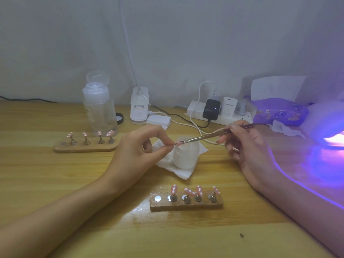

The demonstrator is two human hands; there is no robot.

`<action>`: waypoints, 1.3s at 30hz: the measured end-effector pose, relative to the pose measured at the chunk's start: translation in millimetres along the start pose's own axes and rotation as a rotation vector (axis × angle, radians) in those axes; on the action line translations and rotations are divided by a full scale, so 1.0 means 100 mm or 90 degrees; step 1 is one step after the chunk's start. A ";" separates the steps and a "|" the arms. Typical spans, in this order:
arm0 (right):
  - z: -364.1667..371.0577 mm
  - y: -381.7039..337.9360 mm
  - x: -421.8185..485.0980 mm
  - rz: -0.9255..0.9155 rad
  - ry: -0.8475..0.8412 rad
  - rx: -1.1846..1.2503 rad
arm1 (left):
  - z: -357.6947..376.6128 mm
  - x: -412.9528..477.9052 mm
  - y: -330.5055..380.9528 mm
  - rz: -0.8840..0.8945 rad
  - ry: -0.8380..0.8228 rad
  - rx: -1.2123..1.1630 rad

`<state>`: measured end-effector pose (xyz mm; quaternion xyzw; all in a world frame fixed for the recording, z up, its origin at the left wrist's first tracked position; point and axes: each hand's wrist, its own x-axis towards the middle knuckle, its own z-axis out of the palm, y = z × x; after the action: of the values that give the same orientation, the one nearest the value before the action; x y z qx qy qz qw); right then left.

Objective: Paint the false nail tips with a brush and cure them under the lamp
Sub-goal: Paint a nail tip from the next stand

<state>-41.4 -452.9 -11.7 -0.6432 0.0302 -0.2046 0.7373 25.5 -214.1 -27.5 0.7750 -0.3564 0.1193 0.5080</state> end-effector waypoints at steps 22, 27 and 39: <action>0.02 0.00 0.00 -0.018 -0.034 0.006 | -0.01 0.00 0.01 -0.013 -0.012 -0.019; 0.00 0.01 0.01 -0.001 0.007 0.005 | 0.00 0.00 0.03 -0.009 -0.017 -0.020; 0.01 0.01 -0.01 -0.040 -0.027 -0.010 | 0.00 0.00 0.05 0.002 -0.022 -0.033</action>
<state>-41.4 -451.4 -12.2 -0.6538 -0.0038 -0.2136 0.7258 22.0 -214.8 -24.3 0.7631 -0.3693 0.0972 0.5213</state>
